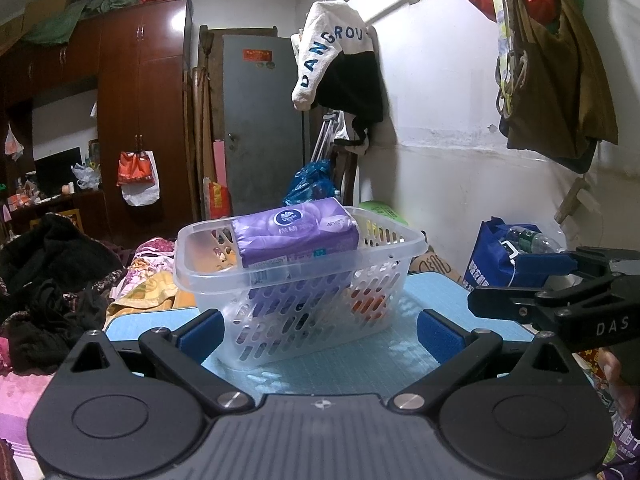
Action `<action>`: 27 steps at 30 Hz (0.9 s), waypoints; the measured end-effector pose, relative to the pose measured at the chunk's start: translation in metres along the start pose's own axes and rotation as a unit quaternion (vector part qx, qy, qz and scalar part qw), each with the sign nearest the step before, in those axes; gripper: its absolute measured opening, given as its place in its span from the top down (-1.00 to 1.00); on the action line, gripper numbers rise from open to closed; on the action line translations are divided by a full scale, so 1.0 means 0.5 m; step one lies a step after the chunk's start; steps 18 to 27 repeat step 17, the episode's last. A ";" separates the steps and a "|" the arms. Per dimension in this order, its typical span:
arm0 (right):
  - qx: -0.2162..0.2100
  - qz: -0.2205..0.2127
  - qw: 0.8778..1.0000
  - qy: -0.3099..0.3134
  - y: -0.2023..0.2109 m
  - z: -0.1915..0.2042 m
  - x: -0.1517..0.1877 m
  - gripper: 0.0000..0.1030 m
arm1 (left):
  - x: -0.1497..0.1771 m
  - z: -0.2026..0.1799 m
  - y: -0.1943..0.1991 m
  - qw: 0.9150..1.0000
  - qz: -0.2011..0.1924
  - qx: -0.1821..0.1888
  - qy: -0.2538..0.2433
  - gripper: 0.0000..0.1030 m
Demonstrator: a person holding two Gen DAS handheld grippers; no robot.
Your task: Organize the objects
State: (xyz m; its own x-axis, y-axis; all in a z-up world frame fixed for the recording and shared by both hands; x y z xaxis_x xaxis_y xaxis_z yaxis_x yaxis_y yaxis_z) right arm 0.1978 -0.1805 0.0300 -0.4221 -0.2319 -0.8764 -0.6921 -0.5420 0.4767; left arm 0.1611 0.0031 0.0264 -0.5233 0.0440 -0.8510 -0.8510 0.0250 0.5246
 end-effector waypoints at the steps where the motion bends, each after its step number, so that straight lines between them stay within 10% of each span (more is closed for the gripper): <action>1: 0.000 0.000 1.000 0.000 0.000 0.000 0.000 -1.00 | 0.000 0.001 0.000 1.000 0.001 0.001 0.000 -1.00; 27: -0.002 0.002 1.000 0.000 -0.003 0.002 0.012 -1.00 | -0.003 -0.001 0.004 1.000 -0.014 0.010 -0.001 -0.99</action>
Point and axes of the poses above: each gripper's, at about its wrist camera, not at the fingertips, and y roughly against the way its jaws point, z to its left, x to its underside, the point moved 5 cm from there along -y, roughly the way its jaws point, and after that the axes turned 11 degrees about z, right-handed, at the moved point
